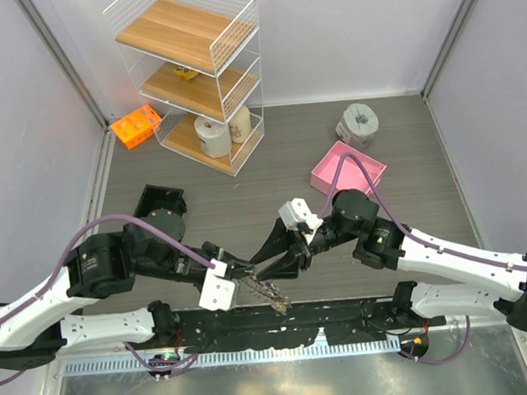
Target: Remove the keys from the keyring
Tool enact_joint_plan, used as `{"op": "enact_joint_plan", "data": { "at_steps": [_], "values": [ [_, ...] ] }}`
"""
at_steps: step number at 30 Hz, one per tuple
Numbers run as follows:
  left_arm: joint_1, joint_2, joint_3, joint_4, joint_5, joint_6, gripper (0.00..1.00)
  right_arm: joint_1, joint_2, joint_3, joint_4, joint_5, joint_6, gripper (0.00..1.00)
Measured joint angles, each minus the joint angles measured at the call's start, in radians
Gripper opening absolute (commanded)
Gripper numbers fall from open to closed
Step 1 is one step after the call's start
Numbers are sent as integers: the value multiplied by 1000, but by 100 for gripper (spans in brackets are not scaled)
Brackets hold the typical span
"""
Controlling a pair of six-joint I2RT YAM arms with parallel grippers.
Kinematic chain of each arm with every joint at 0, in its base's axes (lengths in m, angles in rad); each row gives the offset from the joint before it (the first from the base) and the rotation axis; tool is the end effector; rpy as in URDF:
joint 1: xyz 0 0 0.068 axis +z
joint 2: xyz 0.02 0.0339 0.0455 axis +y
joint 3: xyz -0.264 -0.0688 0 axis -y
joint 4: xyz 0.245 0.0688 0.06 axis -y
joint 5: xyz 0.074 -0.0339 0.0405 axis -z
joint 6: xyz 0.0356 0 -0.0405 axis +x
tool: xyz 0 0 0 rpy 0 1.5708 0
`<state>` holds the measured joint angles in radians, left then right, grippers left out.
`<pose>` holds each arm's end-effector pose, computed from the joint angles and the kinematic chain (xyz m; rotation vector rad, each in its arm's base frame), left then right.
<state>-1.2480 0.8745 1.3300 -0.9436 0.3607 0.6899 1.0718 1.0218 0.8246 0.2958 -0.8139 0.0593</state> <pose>0.0322 -0.1359 0.4274 1.8519 0.9941 -0.7122 0.0884 0.2163 0.3592 -1.3847 0.9895 1.4683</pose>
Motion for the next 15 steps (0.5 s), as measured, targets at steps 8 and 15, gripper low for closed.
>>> {"op": "enact_joint_plan", "data": {
  "at_steps": [8,15],
  "values": [
    [0,-6,0,8,3,0,0,7,19,0,41,-8,24,33],
    [-1,-20,0,-2,3,5,0,9,28,-2,50,-18,43,14]
  ]
}}
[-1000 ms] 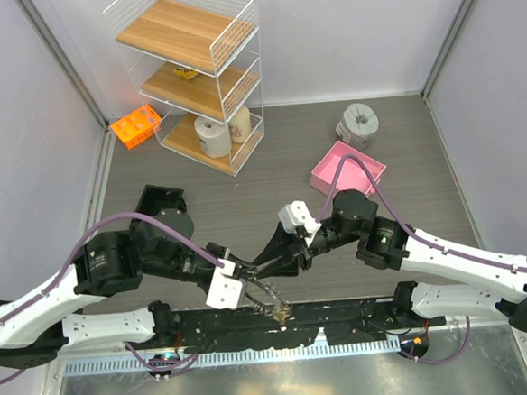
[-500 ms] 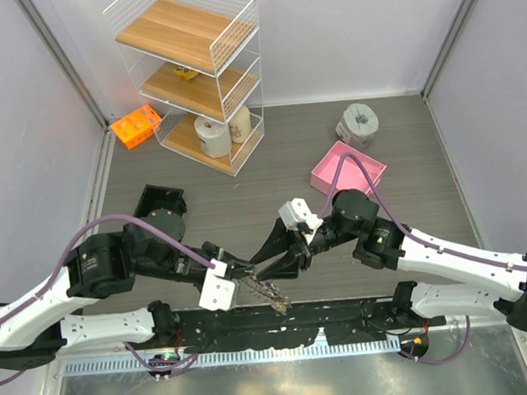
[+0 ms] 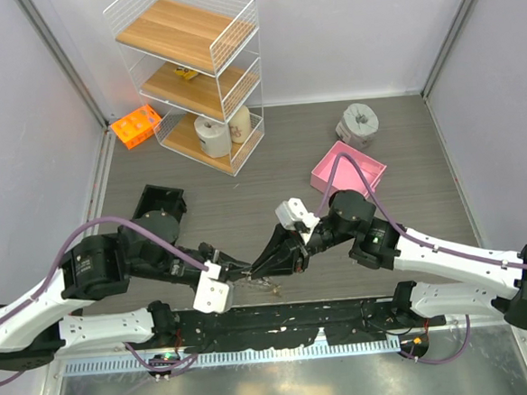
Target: Remove the keys from the keyring
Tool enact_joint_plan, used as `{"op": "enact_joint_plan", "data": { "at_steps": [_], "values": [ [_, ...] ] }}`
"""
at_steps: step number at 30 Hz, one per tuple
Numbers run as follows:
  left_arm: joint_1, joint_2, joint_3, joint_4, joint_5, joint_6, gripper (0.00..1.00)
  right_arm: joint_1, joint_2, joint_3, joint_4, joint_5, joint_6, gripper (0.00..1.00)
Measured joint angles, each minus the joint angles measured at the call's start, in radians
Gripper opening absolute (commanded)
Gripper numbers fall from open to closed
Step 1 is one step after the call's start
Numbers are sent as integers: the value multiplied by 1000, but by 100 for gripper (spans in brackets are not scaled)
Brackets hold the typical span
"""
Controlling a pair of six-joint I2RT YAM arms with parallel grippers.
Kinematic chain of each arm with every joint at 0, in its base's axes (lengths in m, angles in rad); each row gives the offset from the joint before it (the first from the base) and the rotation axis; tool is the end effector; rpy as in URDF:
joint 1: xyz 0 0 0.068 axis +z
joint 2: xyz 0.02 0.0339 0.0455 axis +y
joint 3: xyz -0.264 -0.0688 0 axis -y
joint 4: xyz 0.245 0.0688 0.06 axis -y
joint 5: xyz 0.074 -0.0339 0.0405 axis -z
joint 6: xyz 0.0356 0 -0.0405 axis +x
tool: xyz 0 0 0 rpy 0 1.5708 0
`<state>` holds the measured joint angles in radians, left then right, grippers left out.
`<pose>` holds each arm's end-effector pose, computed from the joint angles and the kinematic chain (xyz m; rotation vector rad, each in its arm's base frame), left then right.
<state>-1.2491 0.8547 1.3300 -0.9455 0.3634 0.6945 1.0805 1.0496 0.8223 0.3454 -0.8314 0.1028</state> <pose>0.0300 -0.1299 0.4295 1.8416 0.9746 -0.7136 0.0889 0.2224 0.3572 -1.3845 0.9900 1.5154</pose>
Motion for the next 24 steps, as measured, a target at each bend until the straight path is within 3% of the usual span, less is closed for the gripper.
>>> {"op": "enact_joint_plan", "data": {
  "at_steps": [9,11,24],
  "values": [
    [-1,-2,0,-9,-58,0,0,3,-26,-33,23,37,2,10],
    [-1,-5,-6,-4,-69,-1,0,4,-45,-46,22,56,2,5],
    [1,-66,-87,48,-116,-9,0,4,-84,-68,-18,169,58,5]
  ]
}}
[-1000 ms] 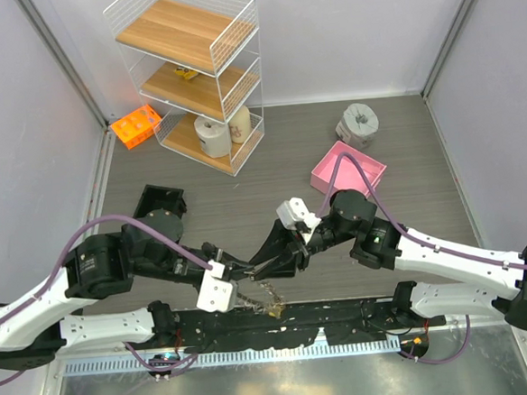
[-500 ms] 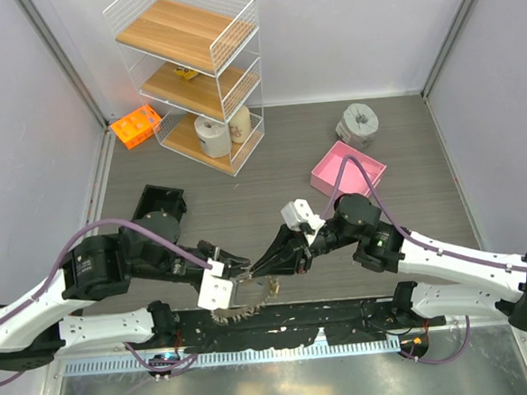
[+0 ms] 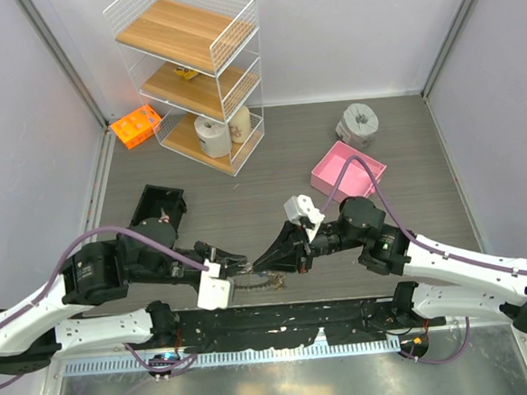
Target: Remove the keys from the keyring
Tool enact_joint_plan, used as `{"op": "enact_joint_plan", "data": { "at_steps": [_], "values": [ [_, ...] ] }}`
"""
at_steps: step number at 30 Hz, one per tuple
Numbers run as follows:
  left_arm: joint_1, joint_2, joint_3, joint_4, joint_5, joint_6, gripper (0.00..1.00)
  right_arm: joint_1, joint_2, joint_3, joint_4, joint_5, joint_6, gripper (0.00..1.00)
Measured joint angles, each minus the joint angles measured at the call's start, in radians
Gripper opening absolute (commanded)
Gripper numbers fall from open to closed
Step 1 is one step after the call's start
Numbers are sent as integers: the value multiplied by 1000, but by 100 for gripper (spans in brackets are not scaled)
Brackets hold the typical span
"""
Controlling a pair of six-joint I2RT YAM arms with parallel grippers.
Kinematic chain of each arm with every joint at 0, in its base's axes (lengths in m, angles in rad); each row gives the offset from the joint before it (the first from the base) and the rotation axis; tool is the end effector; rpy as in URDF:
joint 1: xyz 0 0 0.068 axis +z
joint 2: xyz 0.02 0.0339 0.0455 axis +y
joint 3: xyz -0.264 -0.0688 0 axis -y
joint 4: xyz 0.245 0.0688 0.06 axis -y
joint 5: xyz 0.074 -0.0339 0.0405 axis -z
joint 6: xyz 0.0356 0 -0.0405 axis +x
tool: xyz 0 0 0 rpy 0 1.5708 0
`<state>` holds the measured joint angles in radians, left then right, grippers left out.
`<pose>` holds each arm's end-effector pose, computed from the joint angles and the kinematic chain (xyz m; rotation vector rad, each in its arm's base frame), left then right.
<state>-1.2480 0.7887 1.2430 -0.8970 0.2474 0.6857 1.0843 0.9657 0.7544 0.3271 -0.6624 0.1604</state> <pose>0.0316 -0.1221 0.4157 1.7749 1.0291 -0.6033 0.0851 0.2077 0.3497 -1.2318 1.1254 1.4538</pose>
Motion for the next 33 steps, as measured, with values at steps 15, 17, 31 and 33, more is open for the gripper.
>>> {"op": "enact_joint_plan", "data": {
  "at_steps": [15,17,31,33],
  "values": [
    [0,-62,-177,148,-51,-5,0,0,-43,-95,33,126,175,5],
    [0,-84,-212,184,-61,-5,0,0,-52,-119,65,151,211,5],
    [0,-161,-329,376,-92,-3,0,-26,-142,-204,175,306,380,5],
    [0,-162,-336,387,-99,-3,0,-28,-147,-214,181,321,395,19]
  ]
}}
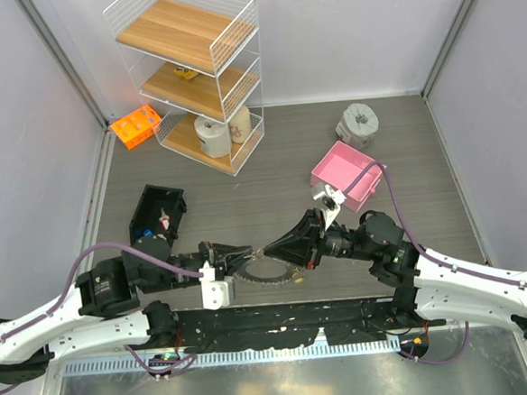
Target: Remove the keys from the keyring
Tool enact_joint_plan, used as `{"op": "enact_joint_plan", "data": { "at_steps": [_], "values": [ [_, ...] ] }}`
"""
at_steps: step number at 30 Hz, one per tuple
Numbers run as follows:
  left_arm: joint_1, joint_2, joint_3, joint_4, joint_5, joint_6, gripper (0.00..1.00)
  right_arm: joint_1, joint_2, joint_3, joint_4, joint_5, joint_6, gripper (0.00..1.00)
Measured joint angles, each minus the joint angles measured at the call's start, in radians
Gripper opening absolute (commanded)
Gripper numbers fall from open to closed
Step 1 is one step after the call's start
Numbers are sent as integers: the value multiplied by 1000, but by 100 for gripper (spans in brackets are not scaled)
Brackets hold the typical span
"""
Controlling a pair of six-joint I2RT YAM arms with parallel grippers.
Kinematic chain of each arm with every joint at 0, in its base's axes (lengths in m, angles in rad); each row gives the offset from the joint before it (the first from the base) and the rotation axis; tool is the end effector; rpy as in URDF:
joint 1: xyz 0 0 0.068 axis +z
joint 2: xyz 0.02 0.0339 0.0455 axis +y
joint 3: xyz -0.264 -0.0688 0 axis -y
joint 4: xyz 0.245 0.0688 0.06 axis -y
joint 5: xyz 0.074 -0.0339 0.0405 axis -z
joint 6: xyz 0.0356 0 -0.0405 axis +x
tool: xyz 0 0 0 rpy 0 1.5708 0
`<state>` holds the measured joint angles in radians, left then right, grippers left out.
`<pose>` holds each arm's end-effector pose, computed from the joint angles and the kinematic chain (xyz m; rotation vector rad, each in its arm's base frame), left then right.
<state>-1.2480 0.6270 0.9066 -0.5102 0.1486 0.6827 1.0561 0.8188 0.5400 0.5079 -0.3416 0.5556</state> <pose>0.0367 -0.1263 0.3687 1.5645 0.9517 -0.5347 0.0863 0.1769 0.3210 -0.6915 1.3808 1.5520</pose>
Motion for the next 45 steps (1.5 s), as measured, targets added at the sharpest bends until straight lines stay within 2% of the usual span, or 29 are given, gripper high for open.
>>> {"op": "enact_joint_plan", "data": {
  "at_steps": [2,3,5,9,23,35,45],
  "values": [
    [0,0,-4,4,-3,-2,0,0,0,0,-2,7,2,25],
    [0,0,-5,3,-2,-3,0,-2,0,0,4,10,-2,33],
    [-2,-1,-6,-8,-2,-9,0,-5,0,3,13,6,-13,39],
    [-2,5,-2,-31,8,-21,0,-10,18,8,19,-50,-68,44],
    [-2,18,121,-147,139,-20,0,-11,110,147,-135,-252,-347,42],
    [-2,50,165,-168,178,-17,0,39,200,187,-137,-334,-378,45],
    [-2,69,169,-177,188,-11,0,66,209,190,-75,-369,-361,45]
  ]
}}
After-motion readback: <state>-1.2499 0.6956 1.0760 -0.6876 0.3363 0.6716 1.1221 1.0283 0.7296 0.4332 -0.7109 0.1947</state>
